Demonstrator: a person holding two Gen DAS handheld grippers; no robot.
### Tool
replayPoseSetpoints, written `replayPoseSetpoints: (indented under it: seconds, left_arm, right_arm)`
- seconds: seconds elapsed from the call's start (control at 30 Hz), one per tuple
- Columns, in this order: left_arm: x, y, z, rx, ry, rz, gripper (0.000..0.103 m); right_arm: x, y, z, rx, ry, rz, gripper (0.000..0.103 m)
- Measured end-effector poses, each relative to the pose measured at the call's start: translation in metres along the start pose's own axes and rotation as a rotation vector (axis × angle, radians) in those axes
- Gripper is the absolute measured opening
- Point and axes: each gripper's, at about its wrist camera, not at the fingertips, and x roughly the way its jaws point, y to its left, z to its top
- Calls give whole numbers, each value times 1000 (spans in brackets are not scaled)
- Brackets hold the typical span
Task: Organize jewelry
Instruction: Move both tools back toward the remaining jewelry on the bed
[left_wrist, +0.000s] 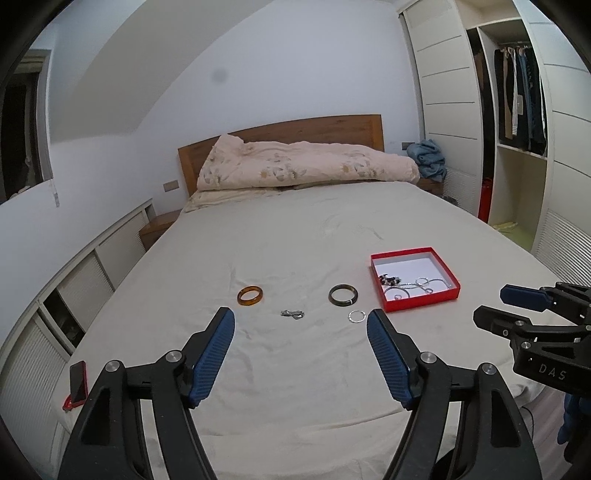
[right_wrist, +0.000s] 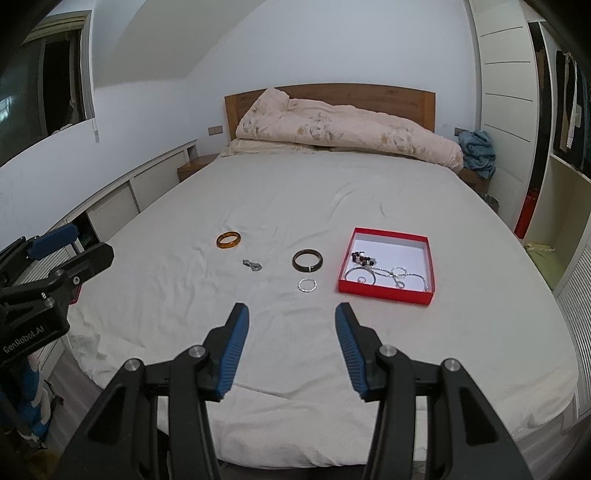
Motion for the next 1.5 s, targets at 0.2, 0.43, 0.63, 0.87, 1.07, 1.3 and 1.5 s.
replayPoseSetpoints:
  seconds: [0.2, 0.43, 0.63, 0.87, 1.07, 1.3, 1.5]
  left_arm:
    - [4, 4, -2, 2, 16, 14, 73]
    - [11, 8, -6, 0, 43, 12, 73]
    - [21, 12, -8, -9, 66, 9, 73]
    - [33, 16, -9, -21, 92, 7, 73]
    - [40, 15, -11, -20, 108, 5, 73]
    - [50, 18, -14, -25, 130, 1, 73]
    - [64, 19, -18, -28, 164, -3, 73]
  right_arm:
    - [12, 3, -4, 4, 23, 9, 47]
    - [31, 5, -9, 19, 51, 41, 47]
    - [48, 7, -12, 21, 78, 65, 47]
    - [64, 5, -16, 34, 106, 81, 47]
    - [72, 4, -16, 40, 116, 92, 47]
    - [80, 3, -18, 41, 130, 96, 47]
    - [91, 3, -22, 47, 154, 99, 47]
